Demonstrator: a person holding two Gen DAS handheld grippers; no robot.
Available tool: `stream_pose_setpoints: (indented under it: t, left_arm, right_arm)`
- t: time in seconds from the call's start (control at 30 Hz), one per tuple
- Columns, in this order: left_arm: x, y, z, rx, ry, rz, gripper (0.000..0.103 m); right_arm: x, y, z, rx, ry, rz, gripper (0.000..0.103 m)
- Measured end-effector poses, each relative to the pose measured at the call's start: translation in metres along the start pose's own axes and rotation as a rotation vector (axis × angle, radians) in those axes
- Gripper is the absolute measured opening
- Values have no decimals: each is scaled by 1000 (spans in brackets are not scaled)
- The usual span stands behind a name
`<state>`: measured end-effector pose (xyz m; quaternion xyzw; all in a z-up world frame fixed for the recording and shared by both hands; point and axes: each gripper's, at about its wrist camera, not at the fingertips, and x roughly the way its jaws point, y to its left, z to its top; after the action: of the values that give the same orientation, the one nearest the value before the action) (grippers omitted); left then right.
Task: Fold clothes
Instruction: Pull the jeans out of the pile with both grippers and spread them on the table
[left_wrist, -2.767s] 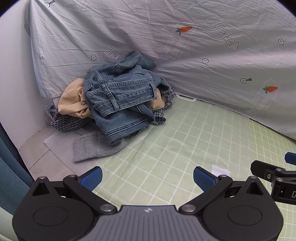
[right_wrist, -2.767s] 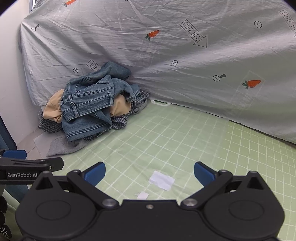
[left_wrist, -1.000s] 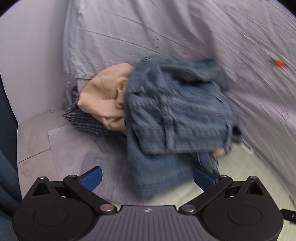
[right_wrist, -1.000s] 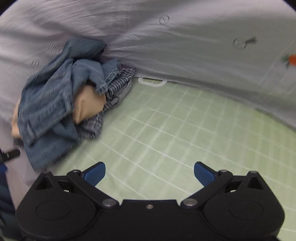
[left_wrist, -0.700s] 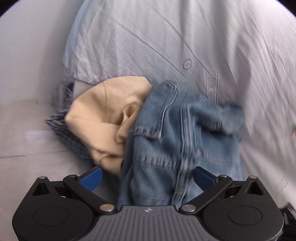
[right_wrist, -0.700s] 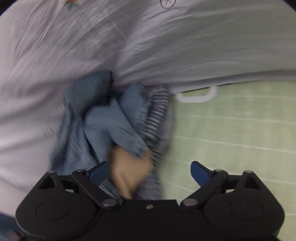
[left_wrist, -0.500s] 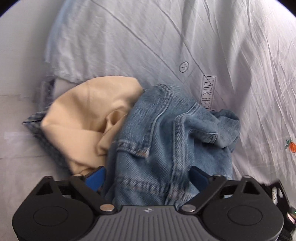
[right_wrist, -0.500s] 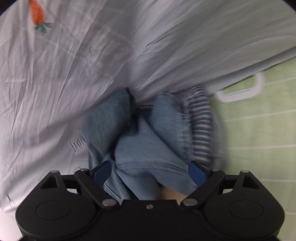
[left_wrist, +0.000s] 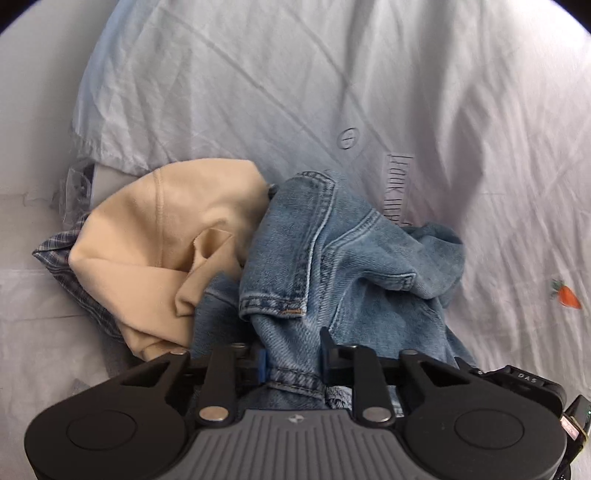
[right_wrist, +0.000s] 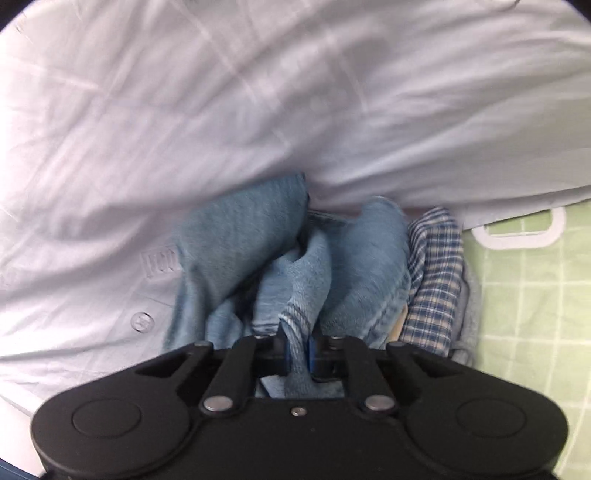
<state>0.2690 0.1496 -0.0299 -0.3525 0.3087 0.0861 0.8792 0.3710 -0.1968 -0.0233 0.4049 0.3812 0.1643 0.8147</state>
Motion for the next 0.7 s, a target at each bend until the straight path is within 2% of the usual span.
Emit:
stream_pose_setpoints:
  t: [0.23, 0.37, 0.53, 0.7]
  left_arm:
    - [-55, -29, -31, 135, 14, -72, 17]
    - [-92, -51, -65, 244, 56, -151, 14]
    - [-132, -80, -126, 364, 159, -311, 12]
    - [-142, -113, -212, 459, 364, -362, 12]
  right_arm:
    - [-83, 21, -16, -79, -160, 39, 7]
    - [-176, -4, -37, -105, -309, 16, 7]
    - [-334, -49, -73, -149, -571, -186, 7]
    - [-505, -121, -116, -48, -845, -558, 7]
